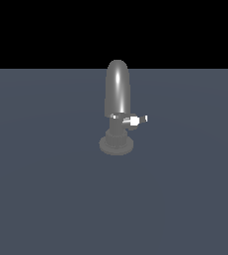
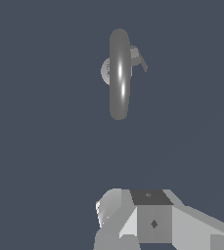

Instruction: Turn on the faucet by rotating a designated handle.

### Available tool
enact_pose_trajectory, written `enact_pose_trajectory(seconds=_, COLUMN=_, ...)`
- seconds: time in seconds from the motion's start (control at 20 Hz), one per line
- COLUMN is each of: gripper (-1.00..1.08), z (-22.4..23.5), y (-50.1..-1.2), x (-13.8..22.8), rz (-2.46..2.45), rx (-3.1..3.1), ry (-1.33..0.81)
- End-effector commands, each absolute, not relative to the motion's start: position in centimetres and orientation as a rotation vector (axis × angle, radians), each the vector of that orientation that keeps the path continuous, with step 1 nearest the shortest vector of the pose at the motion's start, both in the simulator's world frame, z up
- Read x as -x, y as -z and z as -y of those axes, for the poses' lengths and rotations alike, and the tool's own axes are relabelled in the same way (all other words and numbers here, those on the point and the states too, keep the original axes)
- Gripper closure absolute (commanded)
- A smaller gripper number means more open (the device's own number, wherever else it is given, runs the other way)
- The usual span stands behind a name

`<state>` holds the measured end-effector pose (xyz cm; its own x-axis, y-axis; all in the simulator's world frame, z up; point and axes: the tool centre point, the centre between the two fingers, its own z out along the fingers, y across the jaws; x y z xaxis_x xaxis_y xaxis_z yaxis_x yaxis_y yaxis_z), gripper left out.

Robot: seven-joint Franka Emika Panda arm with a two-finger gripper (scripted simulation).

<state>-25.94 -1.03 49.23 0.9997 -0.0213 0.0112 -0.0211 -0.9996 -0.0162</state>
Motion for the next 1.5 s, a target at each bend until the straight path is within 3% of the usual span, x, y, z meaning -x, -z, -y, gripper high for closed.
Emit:
enact_pose_trajectory(seconds=0.0, gripper=1.08, z=1.0, y=-49.2, x=25.9, rz=-0.033, rx=3.125, ry=0.018)
enact_pose_trajectory(seconds=0.65, gripper=1.08, z=0.6, y=-49.2, x=23.9, rz=-0.121, rx=3.096, ry=-0.084)
enact_pose_trajectory(seconds=1.45, gripper=1.08, z=-0.1, y=-48.3, x=16.5, rz=-0.43, rx=2.94, ry=-0.441)
